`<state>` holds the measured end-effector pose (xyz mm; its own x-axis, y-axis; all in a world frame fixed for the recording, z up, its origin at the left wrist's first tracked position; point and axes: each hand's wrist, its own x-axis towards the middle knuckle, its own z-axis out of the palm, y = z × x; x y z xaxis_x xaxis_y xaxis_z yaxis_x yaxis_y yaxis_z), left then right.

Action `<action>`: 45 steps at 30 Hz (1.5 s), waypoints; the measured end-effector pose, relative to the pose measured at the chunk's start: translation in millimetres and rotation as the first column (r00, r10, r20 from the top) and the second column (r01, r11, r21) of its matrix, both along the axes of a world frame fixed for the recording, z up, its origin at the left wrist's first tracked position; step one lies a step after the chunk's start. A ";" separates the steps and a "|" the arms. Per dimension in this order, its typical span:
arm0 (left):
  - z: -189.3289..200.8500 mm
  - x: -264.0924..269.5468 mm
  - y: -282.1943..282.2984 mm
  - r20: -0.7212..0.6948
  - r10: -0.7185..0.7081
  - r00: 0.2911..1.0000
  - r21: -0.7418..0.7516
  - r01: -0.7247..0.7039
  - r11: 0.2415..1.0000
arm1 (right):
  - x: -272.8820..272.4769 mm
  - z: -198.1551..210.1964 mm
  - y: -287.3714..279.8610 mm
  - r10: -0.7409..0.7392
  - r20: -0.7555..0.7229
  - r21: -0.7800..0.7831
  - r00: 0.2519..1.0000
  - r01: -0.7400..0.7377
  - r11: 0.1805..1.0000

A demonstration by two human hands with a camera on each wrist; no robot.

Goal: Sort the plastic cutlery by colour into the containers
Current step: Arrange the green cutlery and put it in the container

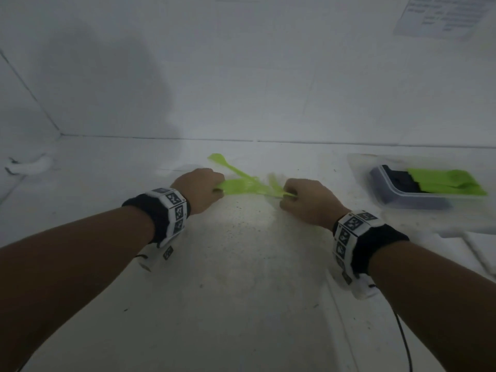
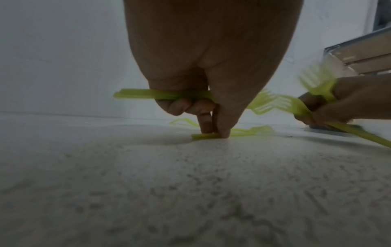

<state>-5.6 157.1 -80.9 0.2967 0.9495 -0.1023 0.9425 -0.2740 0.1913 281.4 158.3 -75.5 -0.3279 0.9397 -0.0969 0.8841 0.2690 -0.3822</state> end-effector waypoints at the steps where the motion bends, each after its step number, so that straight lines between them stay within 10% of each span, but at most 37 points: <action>1: 1.9 0.1 -3.1 -0.002 0.001 1.000 0.011 -0.001 1.000 | 3.8 -0.2 3.7 -0.071 -0.057 0.019 0.996 0.073 0.997; 6: 10.9 -19.7 -43.3 -0.047 -0.025 0.999 -0.049 0.023 0.999 | -12.5 2.8 21.0 -0.211 -0.196 -0.021 0.958 0.211 0.977; 24: 14.4 -84.5 -120.9 0.451 0.372 0.812 -0.122 -0.356 0.926 | -121.4 -0.9 48.2 0.089 0.299 0.031 0.950 -0.103 0.994; 30: 26.1 -49.4 -93.8 0.637 0.413 0.652 -0.171 -0.402 0.899 | -86.3 9.0 14.8 -0.012 -0.099 -0.079 0.995 0.004 0.997; 38: 41.4 45.4 -61.1 0.812 0.495 0.308 -0.434 -0.248 0.866 | -51.8 32.7 -58.6 -0.227 -0.672 -0.289 0.705 0.032 0.957; 45: 44.0 126.6 -68.0 0.861 0.327 0.390 -0.310 -0.108 0.945 | 8.6 26.4 -104.8 -0.338 -0.659 -0.169 0.671 0.306 0.937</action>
<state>121.1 89.1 -36.9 0.1066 0.9911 -0.0804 0.2227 0.0550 0.9733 290.0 53.6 -49.1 0.0023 0.9999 -0.0135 0.4180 -0.0133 -0.9084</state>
